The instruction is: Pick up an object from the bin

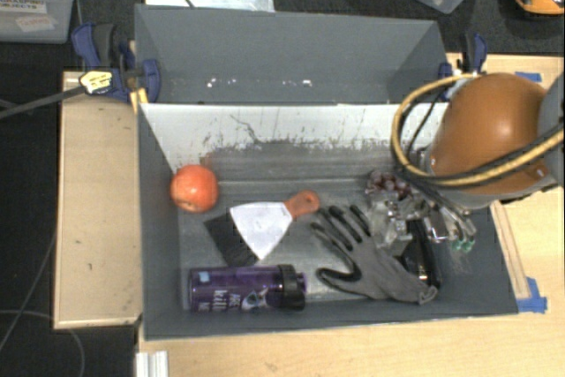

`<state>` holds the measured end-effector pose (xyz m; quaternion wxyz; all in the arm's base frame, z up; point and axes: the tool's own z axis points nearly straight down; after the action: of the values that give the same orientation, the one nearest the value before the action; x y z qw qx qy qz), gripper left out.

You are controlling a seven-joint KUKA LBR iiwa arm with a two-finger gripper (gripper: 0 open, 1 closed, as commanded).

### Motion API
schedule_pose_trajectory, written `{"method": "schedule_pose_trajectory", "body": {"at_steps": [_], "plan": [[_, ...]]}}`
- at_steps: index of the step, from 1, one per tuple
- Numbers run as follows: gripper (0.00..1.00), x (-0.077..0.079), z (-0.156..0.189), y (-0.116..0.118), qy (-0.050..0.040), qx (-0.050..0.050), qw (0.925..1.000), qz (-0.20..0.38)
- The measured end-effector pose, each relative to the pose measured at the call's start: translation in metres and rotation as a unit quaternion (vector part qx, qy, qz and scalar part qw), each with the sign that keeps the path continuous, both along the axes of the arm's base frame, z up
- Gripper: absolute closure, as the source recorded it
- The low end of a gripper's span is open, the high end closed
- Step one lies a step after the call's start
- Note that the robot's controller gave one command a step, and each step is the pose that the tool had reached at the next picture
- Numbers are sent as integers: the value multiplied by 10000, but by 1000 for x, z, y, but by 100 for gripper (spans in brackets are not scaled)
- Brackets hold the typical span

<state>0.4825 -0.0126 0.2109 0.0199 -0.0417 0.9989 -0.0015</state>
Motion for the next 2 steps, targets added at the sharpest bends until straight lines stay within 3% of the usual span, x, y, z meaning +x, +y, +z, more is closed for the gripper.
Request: {"method": "schedule_pose_trajectory", "body": {"at_steps": [1, 2], "plan": [[100, -4, -57, -34, 157, 17, 9978, -643], [100, 49, -12, -45, -24, 4, 9998, -219]]}}
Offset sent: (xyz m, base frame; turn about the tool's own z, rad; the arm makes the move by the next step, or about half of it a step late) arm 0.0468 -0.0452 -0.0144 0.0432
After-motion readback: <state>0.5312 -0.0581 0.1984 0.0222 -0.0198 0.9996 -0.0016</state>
